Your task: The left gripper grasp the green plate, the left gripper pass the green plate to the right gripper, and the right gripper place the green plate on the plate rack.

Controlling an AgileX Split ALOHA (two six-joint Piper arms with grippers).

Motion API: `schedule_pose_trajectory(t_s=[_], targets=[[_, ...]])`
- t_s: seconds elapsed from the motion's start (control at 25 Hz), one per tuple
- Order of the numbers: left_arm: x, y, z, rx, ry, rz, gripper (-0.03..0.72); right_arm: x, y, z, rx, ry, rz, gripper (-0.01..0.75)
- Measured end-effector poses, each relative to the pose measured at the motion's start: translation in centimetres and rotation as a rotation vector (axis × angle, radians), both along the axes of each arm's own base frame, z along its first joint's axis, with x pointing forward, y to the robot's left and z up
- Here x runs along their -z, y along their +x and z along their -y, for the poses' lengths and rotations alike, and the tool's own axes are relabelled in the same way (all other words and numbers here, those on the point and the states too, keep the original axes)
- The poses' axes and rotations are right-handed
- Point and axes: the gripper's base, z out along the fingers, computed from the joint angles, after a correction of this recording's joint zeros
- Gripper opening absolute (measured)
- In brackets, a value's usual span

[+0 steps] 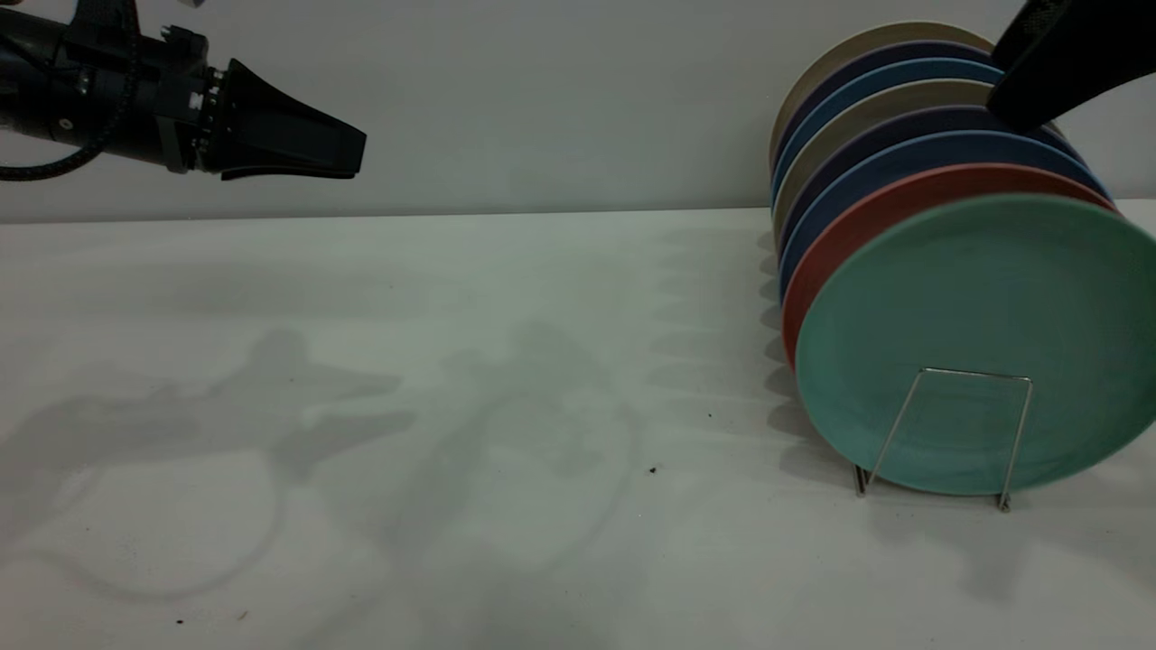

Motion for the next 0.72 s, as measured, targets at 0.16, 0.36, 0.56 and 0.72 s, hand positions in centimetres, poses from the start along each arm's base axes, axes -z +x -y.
schedule_pose_trajectory(t_s=[0.16, 0.36, 0.56, 0.72], targets=[[-0.2, -0.2, 0.1, -0.007, -0.034, -0.076, 0.526, -1.6, -2.4, -0.3, -0.003, 0.047, -0.141, 0.473], [-1.6, -0.4, 0.1, -0.062, -0.06, -0.203, 0.526, -4.2, -4.9, -0.3, 0.045, 0.079, -0.192, 0.45], [-6.2, -1.5, 0.1, -0.085, -0.034, -0.216, 0.526, -6.7, -7.2, 0.2, 0.221, 0.096, -0.206, 0.389], [-11.3, -3.2, 0.1, -0.129, 0.016, -0.188, 0.525, -8.7, -9.5, 1.0, 0.376, 0.086, -0.19, 0.345]])
